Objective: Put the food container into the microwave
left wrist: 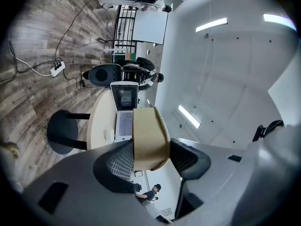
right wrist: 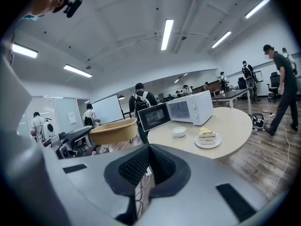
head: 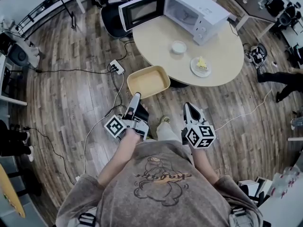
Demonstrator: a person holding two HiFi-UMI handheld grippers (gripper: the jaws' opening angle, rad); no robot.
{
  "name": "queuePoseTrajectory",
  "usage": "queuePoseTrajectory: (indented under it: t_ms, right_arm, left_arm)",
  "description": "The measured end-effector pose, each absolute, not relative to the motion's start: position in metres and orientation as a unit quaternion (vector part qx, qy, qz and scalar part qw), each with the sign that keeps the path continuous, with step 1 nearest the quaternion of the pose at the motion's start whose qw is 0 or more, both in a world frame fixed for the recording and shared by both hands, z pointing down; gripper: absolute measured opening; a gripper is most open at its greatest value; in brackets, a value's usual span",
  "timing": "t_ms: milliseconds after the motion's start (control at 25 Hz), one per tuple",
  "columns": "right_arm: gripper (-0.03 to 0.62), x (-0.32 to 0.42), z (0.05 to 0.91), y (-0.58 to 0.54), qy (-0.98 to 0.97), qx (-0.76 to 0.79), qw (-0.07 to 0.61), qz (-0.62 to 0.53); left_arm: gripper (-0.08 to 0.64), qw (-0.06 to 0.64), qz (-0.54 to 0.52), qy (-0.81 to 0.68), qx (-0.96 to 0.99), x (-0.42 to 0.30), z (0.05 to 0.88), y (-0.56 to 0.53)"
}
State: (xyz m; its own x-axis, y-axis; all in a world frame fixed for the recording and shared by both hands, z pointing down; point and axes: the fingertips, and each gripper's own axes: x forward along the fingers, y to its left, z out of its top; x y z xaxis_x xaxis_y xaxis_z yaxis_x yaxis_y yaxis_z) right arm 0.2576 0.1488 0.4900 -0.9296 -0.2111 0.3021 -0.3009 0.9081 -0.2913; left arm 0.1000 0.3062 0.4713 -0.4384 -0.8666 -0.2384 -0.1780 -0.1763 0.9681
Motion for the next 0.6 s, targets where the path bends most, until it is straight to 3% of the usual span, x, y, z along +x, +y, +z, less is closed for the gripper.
queuePoseTrajectory:
  t_ms: [600]
  right_arm:
    - [-0.005, 0.177, 0.491, 0.107, -0.972, 0.112, 0.131, 0.159]
  left_arm:
    - [0.245, 0.273, -0.624, -0.579, 0.447, 0.034, 0.481, 0.266]
